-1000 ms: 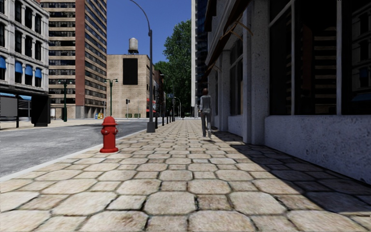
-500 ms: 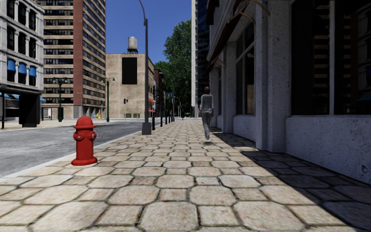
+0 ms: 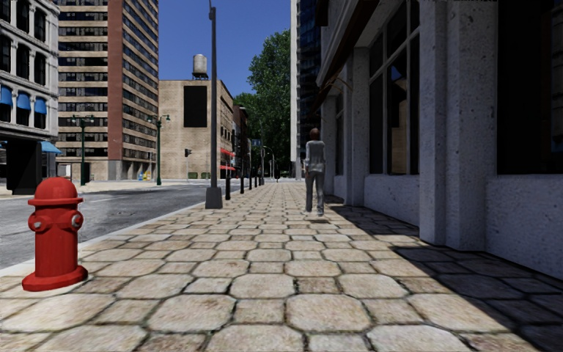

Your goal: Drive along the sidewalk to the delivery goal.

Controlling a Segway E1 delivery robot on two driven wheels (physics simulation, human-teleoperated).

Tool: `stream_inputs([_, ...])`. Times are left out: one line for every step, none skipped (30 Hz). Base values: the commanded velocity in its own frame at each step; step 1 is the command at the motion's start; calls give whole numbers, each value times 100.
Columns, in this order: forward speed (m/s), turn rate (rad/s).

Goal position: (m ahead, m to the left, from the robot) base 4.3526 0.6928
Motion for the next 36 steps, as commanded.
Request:
stream_inputs([200,0])
stream_inputs([200,10])
stream_inputs([200,10])
stream_inputs([200,16])
stream_inputs([200,18])
stream_inputs([200,17])
stream_inputs([200,2])
stream_inputs([200,0])
stream_inputs([200,0])
stream_inputs([200,0])
stream_inputs([200,0])
stream_inputs([200,0])
stream_inputs([200,0])
stream_inputs([200,0])
stream_inputs([200,0])
stream_inputs([200,0])
stream_inputs([200,0])
stream_inputs([200,0])
stream_inputs([200,0])
stream_inputs([200,0])
stream_inputs([200,0])
stream_inputs([200,9])
stream_inputs([200,22])
stream_inputs([200,25])
stream_inputs([200,25])
stream_inputs([200,23])
stream_inputs([200,15])
stream_inputs([200,7])
stream_inputs([200,0])
stream_inputs([200,0])
stream_inputs([200,10])
stream_inputs([200,35])
stream_inputs([200,41])
stream_inputs([200,25])
stream_inputs([200,2])
stream_inputs([200,0])
